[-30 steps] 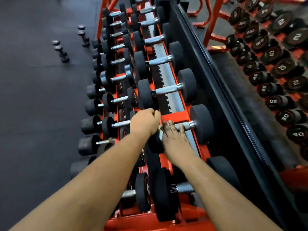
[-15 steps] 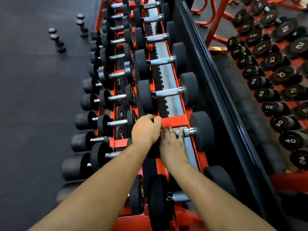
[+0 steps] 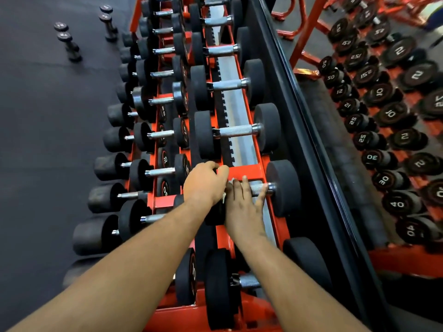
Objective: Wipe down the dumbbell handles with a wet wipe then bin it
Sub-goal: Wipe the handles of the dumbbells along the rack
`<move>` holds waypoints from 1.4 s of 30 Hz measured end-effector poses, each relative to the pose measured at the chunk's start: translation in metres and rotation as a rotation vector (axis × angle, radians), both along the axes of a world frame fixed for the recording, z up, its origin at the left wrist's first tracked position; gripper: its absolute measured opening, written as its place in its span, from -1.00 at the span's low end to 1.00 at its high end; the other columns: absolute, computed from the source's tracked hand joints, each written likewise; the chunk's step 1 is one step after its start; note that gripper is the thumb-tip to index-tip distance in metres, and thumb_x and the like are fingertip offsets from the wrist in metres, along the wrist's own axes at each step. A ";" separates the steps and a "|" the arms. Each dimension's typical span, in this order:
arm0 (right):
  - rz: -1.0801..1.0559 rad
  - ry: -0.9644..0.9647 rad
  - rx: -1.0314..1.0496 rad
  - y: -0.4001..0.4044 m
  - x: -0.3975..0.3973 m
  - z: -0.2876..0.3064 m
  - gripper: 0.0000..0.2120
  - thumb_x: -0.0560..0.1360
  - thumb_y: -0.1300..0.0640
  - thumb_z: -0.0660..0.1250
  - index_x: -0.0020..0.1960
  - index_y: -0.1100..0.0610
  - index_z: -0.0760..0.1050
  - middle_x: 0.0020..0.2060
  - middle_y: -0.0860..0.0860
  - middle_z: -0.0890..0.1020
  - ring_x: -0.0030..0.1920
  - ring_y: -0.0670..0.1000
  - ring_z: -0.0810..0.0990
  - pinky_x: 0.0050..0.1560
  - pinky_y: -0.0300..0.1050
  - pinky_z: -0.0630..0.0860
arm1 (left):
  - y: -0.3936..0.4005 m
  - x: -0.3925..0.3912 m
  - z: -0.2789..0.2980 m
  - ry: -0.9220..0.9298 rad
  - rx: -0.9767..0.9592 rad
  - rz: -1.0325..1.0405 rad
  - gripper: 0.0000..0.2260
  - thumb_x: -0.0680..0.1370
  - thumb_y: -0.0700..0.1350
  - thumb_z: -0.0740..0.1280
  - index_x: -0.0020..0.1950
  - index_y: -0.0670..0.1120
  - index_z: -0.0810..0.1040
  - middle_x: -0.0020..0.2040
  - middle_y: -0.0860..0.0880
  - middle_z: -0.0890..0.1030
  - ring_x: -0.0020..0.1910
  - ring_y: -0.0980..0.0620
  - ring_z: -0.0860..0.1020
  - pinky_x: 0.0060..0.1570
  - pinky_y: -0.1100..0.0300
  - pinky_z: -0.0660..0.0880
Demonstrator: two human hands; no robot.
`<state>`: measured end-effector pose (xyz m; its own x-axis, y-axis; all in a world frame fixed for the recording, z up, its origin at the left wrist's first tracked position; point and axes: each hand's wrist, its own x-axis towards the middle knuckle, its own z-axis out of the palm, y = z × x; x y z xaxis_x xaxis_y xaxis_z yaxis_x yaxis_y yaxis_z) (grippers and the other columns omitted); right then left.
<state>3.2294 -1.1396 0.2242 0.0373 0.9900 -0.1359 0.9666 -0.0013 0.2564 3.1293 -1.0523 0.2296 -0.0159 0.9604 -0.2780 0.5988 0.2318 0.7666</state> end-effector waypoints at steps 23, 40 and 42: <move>0.282 0.147 -0.173 0.021 0.029 0.029 -0.42 0.56 0.29 0.13 0.57 0.10 0.20 0.54 0.09 0.29 0.58 0.10 0.16 0.57 0.25 -0.15 | 0.002 -0.002 -0.005 -0.024 -0.004 -0.010 -0.52 0.46 0.24 0.09 0.10 0.07 0.69 0.06 0.03 0.67 0.02 -0.05 0.60 0.08 0.02 0.55; 0.147 -0.018 -0.193 0.037 -0.002 0.008 -0.66 0.57 0.17 0.15 0.33 0.08 0.43 0.20 0.05 0.52 0.26 0.12 0.43 0.47 0.30 0.10 | 0.004 -0.001 -0.006 -0.022 -0.025 -0.007 -0.53 0.44 0.26 0.09 0.07 0.09 0.69 0.01 0.03 0.68 0.04 -0.08 0.60 0.14 -0.04 0.55; 0.128 -0.065 -0.109 0.019 -0.004 0.005 -0.58 0.56 0.19 0.12 0.42 0.15 0.32 0.24 0.12 0.46 0.33 0.17 0.38 0.49 0.44 -0.08 | 0.004 -0.001 -0.007 -0.026 -0.023 -0.006 -0.54 0.46 0.24 0.11 0.09 0.09 0.69 0.04 0.03 0.68 0.04 -0.09 0.60 0.14 -0.04 0.55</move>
